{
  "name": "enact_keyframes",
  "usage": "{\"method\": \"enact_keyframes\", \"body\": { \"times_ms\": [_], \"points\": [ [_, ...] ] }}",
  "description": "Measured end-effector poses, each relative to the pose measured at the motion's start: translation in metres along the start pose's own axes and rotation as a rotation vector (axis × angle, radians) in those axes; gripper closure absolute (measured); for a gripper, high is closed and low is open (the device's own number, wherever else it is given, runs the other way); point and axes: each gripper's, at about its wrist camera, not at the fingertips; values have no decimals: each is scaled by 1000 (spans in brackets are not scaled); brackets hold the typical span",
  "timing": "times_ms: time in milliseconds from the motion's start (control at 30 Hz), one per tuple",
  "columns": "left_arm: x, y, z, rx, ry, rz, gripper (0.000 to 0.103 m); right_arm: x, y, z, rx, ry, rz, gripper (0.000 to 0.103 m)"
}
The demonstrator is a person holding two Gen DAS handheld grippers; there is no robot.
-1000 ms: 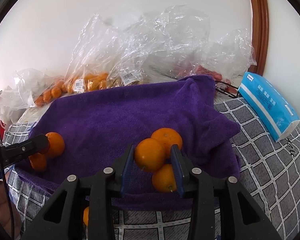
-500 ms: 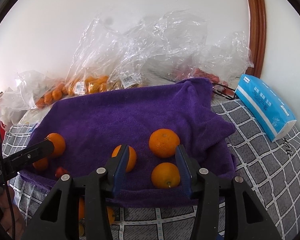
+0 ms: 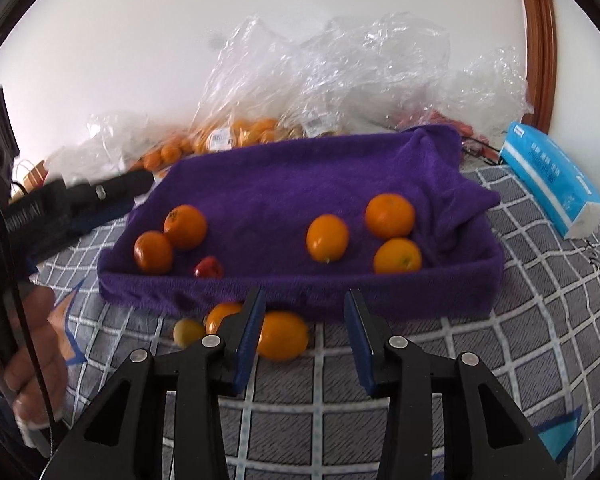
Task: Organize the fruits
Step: 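Move both tools back toward the loose fruit beside the towel, then grasp a loose orange with the right tool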
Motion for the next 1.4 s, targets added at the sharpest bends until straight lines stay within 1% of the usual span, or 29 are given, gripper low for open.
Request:
{"method": "enact_keyframes", "body": {
  "times_ms": [67, 100, 167, 267, 300, 367, 500, 600, 700, 800, 833, 867, 933, 1000, 1133, 1167, 1233, 1300, 1333, 1400],
  "points": [
    [-9, -3, -3, -1, -2, -23, 46, 6, -4, -1, 9, 16, -32, 68],
    [-13, -5, -4, 3, 16, -34, 46, 9, -6, -2, 15, 23, -46, 69],
    [-21, -13, -7, 21, 61, -45, 46, 11, -7, -3, 23, 37, -51, 69],
    [-26, -28, -14, 40, 115, -58, 46, 14, -5, -9, 8, 15, -44, 67],
    [-26, -33, -17, 38, 119, -65, 46, 15, -5, -10, 5, 9, -42, 67],
    [-23, -44, -26, 10, 102, -86, 46, 16, -3, -11, 7, 0, -43, 67],
    [-18, -56, -38, -34, 81, -108, 46, 19, -1, -15, -20, -17, -40, 67],
    [-13, -59, -41, -43, 120, -127, 46, 13, -4, -16, -26, -45, -33, 69],
    [-13, -61, -43, -47, 130, -125, 46, 8, -8, -16, -34, -79, -25, 70],
    [-13, -63, -42, -39, 139, -122, 46, -3, -11, -10, -14, -107, -9, 70],
    [-12, -64, -41, -32, 145, -123, 46, -7, -12, -6, -3, -112, -6, 84],
    [-11, -64, -41, -28, 148, -126, 46, -10, -13, -4, 4, -115, -14, 87],
    [-8, -66, -40, -26, 144, -143, 46, -14, -15, 2, 21, -126, -14, 86],
    [-5, -67, -39, -24, 145, -154, 46, -14, -18, 4, 17, -117, -14, 86],
    [-3, -69, -39, -25, 151, -160, 46, -6, -19, 1, 14, -99, -23, 76],
    [-3, -69, -39, -24, 152, -159, 46, -2, -20, -1, 7, -95, -21, 70],
    [-3, -69, -38, -19, 156, -154, 46, 10, -19, -3, -6, -107, -49, 65],
    [-2, -70, -36, -11, 163, -153, 46, 22, -21, -2, -5, -109, -90, 64],
    [-2, -70, -35, -5, 169, -151, 46, 22, -21, -3, -10, -124, -73, 67],
    [-2, -70, -34, 3, 172, -152, 46, 19, -20, -4, -14, -127, -50, 69]
  ]
}}
Point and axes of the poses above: each gripper's, at about its wrist camera, not at the fingertips, and x roughly the way its jaws point, z to its right, y to its top, and after that the axes turned 4 degrees about x, right-handed
